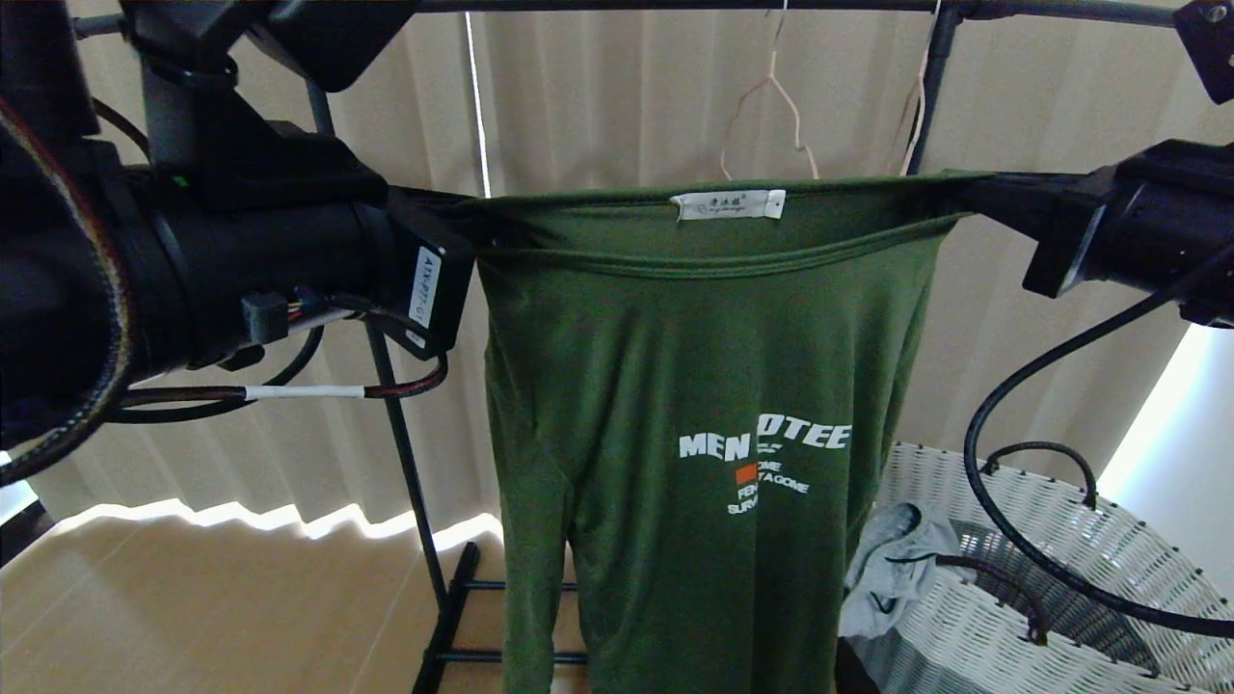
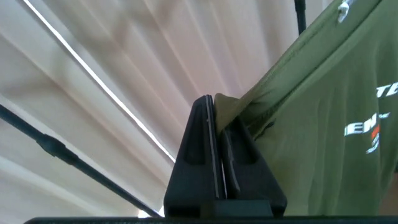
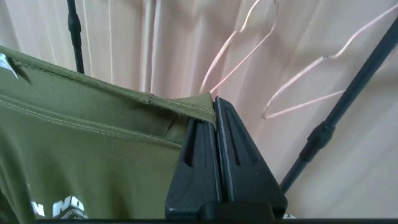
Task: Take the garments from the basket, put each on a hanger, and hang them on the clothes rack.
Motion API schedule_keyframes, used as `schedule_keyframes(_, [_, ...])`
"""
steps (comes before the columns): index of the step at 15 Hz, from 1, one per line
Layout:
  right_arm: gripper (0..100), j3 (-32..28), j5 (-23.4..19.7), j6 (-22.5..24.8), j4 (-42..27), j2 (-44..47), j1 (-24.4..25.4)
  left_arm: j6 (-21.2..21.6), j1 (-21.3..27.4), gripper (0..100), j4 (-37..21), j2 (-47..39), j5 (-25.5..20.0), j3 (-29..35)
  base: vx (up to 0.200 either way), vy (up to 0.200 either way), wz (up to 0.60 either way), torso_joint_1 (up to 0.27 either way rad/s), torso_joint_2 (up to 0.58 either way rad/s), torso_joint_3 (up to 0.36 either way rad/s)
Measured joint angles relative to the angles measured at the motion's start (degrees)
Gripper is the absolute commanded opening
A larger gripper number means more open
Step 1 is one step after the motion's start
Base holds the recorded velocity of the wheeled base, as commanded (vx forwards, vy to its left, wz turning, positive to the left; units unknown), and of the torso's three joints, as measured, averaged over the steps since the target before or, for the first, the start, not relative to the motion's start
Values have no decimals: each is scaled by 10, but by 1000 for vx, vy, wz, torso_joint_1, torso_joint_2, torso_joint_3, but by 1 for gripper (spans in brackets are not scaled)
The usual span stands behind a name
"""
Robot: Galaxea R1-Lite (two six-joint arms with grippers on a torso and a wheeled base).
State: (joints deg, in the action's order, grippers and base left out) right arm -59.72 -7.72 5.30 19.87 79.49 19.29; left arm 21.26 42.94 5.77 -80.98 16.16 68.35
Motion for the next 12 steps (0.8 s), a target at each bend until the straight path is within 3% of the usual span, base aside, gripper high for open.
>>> schedule_keyframes(5, [0,31,0,1,-62,-65,17,0,-10,0,9,-16,-2,5,0,0,0,0,0,0])
schedule_keyframes(8, [0,46,-2,2,-101,-115,67,0,-25,0,58,-43,-1,10,0,0,0,0,0,0])
schedule_keyframes(12, [0,75,-2,23,-106,-153,113,-2,-46,0,66,-67,-1,10,0,0,0,0,0,0])
